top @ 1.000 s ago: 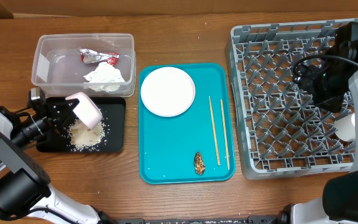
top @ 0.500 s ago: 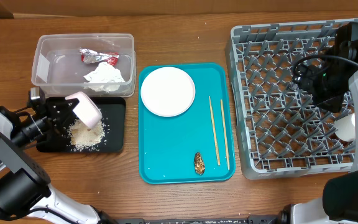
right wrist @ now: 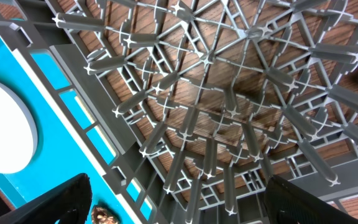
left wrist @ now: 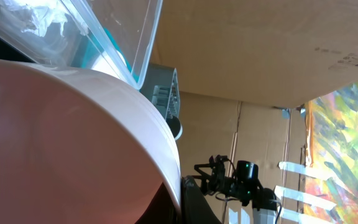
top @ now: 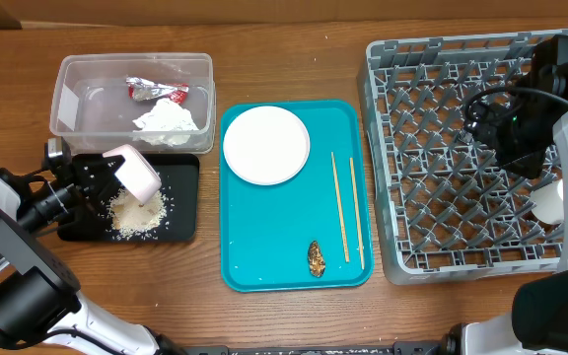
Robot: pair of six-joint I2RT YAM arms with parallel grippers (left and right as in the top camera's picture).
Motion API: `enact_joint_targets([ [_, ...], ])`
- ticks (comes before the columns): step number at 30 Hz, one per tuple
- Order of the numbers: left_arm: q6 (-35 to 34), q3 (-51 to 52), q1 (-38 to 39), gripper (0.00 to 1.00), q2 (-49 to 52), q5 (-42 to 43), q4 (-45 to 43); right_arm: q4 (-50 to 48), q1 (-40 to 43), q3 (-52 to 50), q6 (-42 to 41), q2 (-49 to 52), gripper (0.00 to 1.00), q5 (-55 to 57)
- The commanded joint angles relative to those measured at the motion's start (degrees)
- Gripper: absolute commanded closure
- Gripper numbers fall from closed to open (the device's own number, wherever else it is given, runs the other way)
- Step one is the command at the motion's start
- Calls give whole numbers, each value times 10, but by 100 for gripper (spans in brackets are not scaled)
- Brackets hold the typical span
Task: Sort waste into correct bins and load items into the dishwasher
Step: 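Tilt the rice plate with the left gripper to pour rice onto the black tray, then carry the emptied small plate with the left gripper onto the teal tray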
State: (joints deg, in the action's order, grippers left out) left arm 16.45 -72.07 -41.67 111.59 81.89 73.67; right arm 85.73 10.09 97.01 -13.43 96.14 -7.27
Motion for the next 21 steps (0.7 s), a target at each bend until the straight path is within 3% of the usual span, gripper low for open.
enact_joint_targets([
  [1, -8, 0, -3, 96, 5, 16, -3, 0, -1, -1, 4, 0, 9, -3],
  [12, 14, 0, 20, 96, 5, -3, 16, -1, -1, -1, 4, 0, 9, -3],
  [14, 54, 0, 38, 96, 3, -9, 48, -1, -1, -1, 4, 0, 9, -3],
  [21, 327, -1, 158, 96, -4, -15, 228, -1, -1, -1, 4, 0, 9, -3],
])
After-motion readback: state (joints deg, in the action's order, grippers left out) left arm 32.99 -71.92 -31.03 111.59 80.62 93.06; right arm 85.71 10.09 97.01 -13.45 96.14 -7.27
